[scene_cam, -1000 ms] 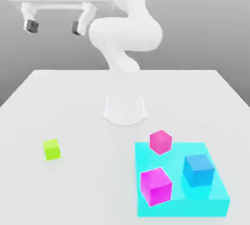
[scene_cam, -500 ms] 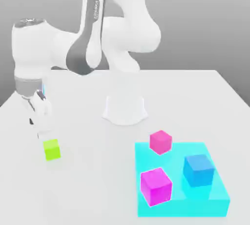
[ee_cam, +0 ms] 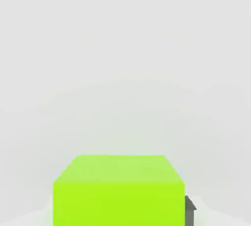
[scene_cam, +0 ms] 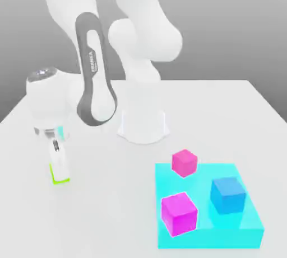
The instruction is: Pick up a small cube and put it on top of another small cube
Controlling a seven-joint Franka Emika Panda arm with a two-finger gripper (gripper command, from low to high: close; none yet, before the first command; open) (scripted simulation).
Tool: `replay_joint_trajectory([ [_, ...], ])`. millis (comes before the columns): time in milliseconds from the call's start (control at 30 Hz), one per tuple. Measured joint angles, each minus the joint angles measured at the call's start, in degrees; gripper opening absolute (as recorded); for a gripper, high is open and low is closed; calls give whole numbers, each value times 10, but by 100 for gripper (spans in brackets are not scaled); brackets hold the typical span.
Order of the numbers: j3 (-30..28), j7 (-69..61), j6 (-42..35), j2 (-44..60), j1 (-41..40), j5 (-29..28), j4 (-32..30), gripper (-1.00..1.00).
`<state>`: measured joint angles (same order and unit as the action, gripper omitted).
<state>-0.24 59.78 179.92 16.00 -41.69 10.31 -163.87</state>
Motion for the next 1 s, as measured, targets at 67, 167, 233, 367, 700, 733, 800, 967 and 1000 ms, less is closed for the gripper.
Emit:
replay_joint_trajectory([
  [67, -11, 5, -16, -20, 10, -5, -4, -100],
  [167, -44, 33, -61, -76, 34, -41, -15, -100],
  [233, -55, 57, -94, -117, 36, -75, -23, -100],
  [367, -30, 121, -154, -174, 41, -103, -17, -100],
  [700, 111, 386, -286, -215, 239, -80, 83, -100],
  [733, 128, 412, -298, -218, 254, -77, 94, -100],
  [800, 162, 465, -324, -223, 284, -71, 114, -100],
  [967, 251, 593, -384, -231, 357, -55, 163, -100],
  [1000, 267, 617, -392, -229, 368, -55, 171, -100],
])
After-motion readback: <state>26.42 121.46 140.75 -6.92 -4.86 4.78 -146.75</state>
